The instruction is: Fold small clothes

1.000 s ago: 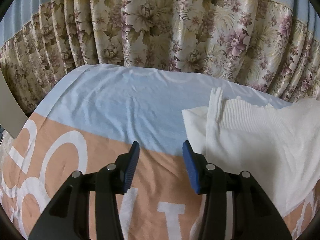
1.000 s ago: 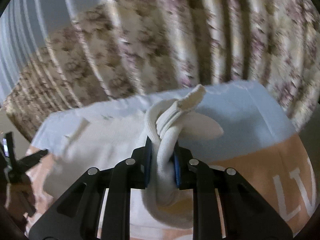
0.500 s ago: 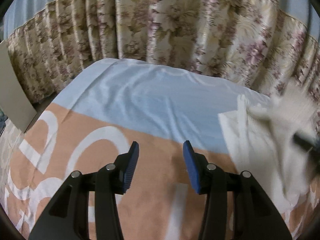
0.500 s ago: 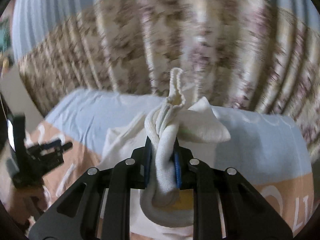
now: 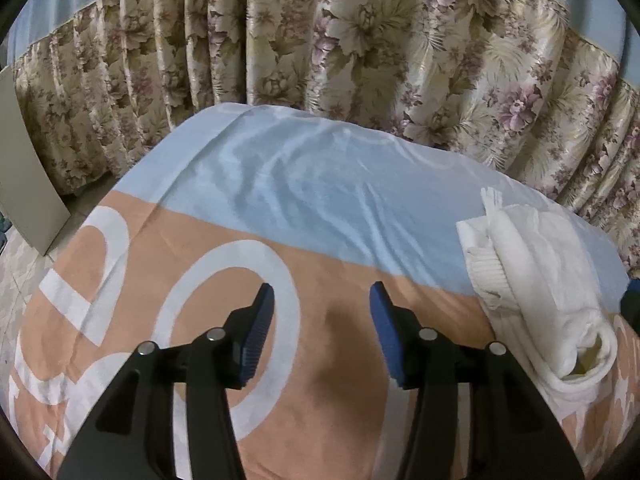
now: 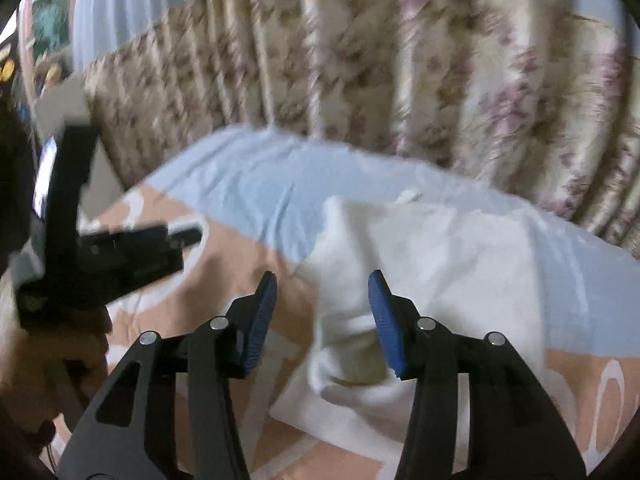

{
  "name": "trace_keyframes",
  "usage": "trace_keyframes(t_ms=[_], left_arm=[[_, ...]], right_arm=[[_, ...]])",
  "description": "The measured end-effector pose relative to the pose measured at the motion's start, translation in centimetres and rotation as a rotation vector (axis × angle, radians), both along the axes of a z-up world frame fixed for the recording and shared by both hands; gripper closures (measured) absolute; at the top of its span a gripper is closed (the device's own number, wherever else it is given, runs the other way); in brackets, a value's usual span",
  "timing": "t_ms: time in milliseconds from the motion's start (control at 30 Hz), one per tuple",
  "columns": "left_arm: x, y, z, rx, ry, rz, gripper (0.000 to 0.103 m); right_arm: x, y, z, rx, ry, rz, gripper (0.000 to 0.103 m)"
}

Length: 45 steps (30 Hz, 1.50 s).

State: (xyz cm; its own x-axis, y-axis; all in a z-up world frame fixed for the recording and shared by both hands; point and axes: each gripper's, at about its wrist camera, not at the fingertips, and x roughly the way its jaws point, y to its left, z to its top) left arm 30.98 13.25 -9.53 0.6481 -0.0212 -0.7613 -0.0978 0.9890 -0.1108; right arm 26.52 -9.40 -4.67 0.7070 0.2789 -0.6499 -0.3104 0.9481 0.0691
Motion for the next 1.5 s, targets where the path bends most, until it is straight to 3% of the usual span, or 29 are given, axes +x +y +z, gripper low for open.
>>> trace_keyframes(t_ms=[200, 400, 500, 533, 633, 700, 833, 1067, 1267, 1333, 1400, 1433, 1467, 1500], left_arm=[[0.2, -1.5, -0.2, 0.005, 0.011, -0.041, 0.051], [-0.2, -2.0, 0.2, 0.011, 0.005, -0.06, 0.05], [-0.3, -2.0, 0.2, 0.011, 0.006, -0.062, 0.05], [-0.3, -2.0, 0.2, 0.01, 0.006, -0.062, 0.05], [-0.4, -1.9, 0.3, 0.002, 0.008, -0.058, 0.05], [-0.6, -1.9, 0.4, -0.006, 0.007, -0.063, 0.05], [-0.5, -2.5, 0.7, -0.05, 0.011, -0.097, 0.045], [3.1, -5.6, 1.4, -0.137, 0.027, -0.175, 0.043], [6.1, -9.1, 0.4, -0.092, 0.066, -0.231, 0.043], [6.7, -9.7, -0.1, -0.111, 0.078, -0.243, 0.044], [7.0, -10.5, -0.5, -0.11, 0.081, -0.27, 0.064], [7.1, -11.0, -0.7, -0.101, 0.084, -0.285, 0.088], [7.1, -11.4, -0.7, -0.088, 0.081, -0.295, 0.095], [7.2, -11.7, -0.7, -0.071, 0.074, -0.302, 0.095]], right_arm=[[-0.8, -5.4, -1.0, 0.077, 0.025, -0.2, 0.055], [-2.7, -4.2, -3.0, 0.099, 0.032, -0.282, 0.055], [-2.7, -4.7, -3.5, 0.101, 0.015, -0.38, 0.054], [-2.2, -4.4, -4.0, 0.099, 0.04, -0.374, 0.054], [-1.7, -1.9, -5.5, 0.137, 0.119, -0.191, 0.064], [-2.3, 0.8, -6.5, 0.044, 0.143, -0.076, 0.074], [-2.9, -0.5, -7.2, 0.109, 0.187, -0.079, 0.076], [-4.2, -2.3, -6.0, 0.141, 0.158, -0.076, 0.053], [-4.1, -2.3, -6.2, 0.148, 0.162, -0.072, 0.052], [-4.1, -2.3, -6.3, 0.154, 0.164, -0.071, 0.052], [-3.9, -2.3, -6.3, 0.153, 0.168, -0.07, 0.052], [-3.8, -2.3, -6.4, 0.154, 0.172, -0.068, 0.052], [-3.8, -2.4, -6.5, 0.156, 0.174, -0.067, 0.052], [-3.8, -2.4, -6.6, 0.156, 0.176, -0.067, 0.052]])
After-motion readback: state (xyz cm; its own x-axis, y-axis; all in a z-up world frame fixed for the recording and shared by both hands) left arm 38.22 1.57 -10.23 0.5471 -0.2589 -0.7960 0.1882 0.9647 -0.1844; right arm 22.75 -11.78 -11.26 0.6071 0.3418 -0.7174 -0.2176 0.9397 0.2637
